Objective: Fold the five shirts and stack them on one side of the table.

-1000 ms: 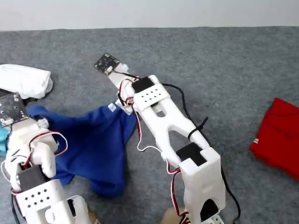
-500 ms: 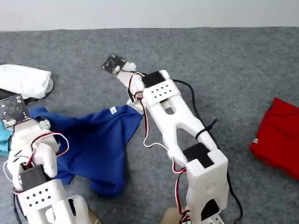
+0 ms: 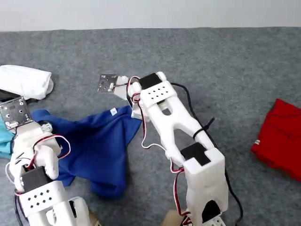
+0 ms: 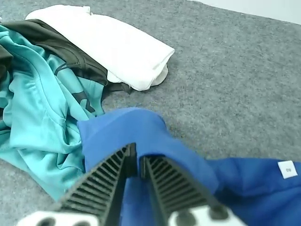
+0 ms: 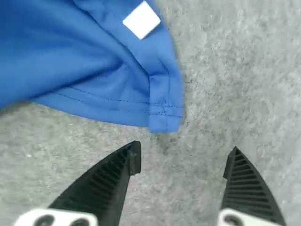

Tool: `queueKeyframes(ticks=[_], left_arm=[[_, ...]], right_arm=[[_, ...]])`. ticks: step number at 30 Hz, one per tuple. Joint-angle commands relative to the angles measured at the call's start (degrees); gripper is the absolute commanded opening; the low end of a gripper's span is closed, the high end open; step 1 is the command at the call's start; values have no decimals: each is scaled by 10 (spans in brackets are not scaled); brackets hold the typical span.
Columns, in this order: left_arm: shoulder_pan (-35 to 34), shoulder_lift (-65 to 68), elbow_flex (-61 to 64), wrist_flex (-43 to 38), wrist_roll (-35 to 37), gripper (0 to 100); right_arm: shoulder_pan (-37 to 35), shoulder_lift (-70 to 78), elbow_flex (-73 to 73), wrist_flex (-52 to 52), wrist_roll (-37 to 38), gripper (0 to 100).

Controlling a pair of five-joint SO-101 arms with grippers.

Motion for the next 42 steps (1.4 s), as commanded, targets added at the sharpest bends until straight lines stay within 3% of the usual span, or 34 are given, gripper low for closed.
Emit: queueKeyframes(ticks=[1,33,42], left_arm=[[1,-7,-5,-16,5,4],[2,-7,-7,-16,29,3],[2,-7,-5,-16,29,3]], right_arm=[[-14,12,-40,-6,29,288],[5,121,-115,-15,53,288],[6,207,-250,-14,53,285]])
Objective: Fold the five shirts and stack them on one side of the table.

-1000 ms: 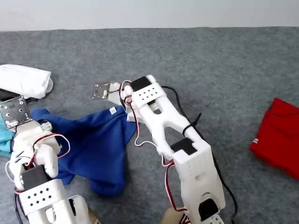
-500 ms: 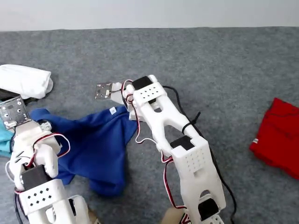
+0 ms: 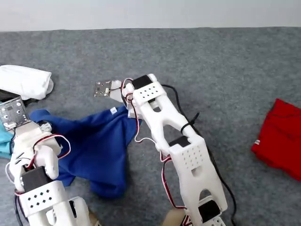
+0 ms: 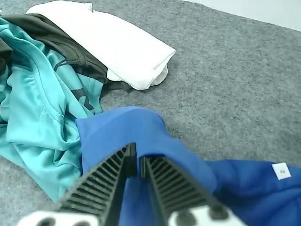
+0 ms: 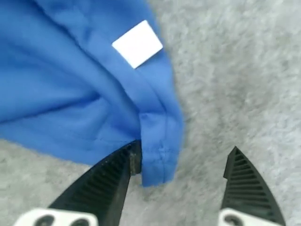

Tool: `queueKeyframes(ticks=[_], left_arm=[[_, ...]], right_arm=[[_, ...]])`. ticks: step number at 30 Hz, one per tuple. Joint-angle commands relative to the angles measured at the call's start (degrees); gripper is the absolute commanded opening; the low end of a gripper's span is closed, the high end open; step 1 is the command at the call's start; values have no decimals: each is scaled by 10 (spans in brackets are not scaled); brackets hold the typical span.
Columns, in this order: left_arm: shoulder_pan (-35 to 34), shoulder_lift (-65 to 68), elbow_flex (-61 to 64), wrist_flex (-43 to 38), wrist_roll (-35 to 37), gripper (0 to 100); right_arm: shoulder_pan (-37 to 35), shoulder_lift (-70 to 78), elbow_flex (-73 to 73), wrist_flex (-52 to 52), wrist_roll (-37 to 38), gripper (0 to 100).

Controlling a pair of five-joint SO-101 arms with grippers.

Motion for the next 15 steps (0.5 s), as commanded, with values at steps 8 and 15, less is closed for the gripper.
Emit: queueKeyframes(ticks=[8,15], left_arm=[[2,-7,-5,-16,4,3],[2,-7,-5,-16,4,3]], right_arm=[[11,87,-202,47,6,284],[11,128,-262,87,11,227]])
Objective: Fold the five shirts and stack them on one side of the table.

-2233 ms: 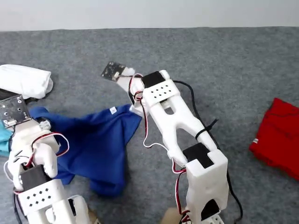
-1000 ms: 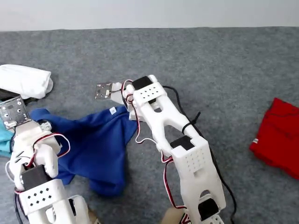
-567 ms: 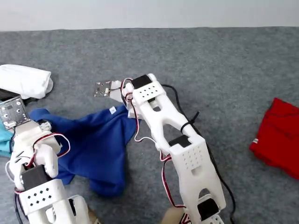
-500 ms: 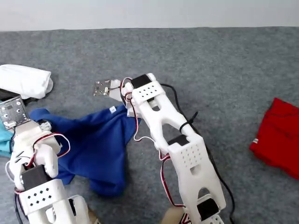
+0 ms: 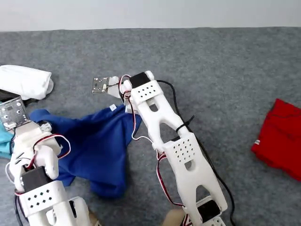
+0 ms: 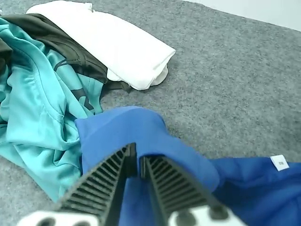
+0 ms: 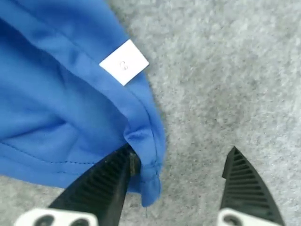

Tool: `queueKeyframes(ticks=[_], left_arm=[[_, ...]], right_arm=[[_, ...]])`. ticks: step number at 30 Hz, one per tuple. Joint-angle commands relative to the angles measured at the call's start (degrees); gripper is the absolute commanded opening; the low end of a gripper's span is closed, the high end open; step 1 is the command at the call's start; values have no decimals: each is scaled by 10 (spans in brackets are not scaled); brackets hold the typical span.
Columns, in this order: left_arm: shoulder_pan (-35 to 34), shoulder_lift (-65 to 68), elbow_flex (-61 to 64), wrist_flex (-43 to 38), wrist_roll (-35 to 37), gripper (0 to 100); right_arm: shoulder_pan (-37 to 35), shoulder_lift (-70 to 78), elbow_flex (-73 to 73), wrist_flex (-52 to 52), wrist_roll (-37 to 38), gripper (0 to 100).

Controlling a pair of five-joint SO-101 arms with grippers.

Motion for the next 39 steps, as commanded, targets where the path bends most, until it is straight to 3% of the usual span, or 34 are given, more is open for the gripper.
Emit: queueKeyframes(ticks=[1,9,14,21,29,39], left_arm=[[2,-7,-5,-16,4,3],[2,-7,-5,-16,4,3],[2,-7,-7,-15,4,3],[2,-7,-47,-13,4,3],[3,-7,-198,-12,5,3],[69,-4,-379,-15,1,3]], right_arm=[[10,0,-47,15,17,214],[7,20,-74,15,26,187],[7,11,-107,15,27,4],[11,-15,-206,84,27,10],[44,-63,-355,211,25,10],[132,-235,-353,215,0,10]])
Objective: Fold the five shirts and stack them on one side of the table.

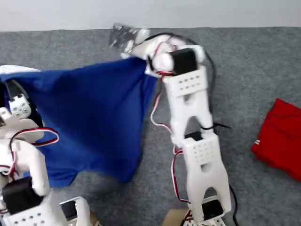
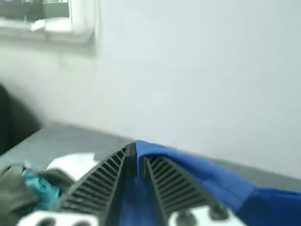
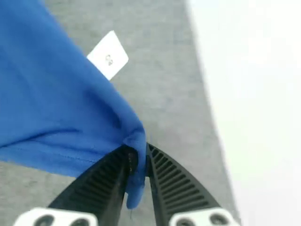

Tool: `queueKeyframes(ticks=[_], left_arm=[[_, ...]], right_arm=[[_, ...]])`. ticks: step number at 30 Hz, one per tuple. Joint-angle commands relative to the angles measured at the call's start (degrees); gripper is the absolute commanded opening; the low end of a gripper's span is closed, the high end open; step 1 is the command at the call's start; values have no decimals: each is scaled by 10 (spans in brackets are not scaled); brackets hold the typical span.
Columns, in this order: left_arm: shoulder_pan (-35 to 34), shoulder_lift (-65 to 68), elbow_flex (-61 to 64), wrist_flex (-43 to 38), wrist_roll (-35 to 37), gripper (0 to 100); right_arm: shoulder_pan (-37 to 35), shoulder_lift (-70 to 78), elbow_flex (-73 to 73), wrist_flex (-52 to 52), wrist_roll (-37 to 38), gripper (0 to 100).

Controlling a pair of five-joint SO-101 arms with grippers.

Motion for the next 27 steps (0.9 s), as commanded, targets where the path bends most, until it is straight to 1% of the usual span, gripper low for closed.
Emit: queueKeyframes(ticks=[1,6,10,16,24,27], left_arm=[[34,-3,-67,-15,1,3],[91,-2,-105,-15,1,3],[101,3,-130,-15,1,3],[97,58,-237,-8,0,3],[102,122,-407,75,-21,3],[143,127,-448,124,-22,3]], right_arm=[[33,-93,-24,25,-11,10],[68,-172,-24,26,-29,10],[99,-236,-5,27,-34,10],[159,-404,151,26,-62,10],[223,-651,372,23,-59,10],[230,-717,438,23,-40,10]])
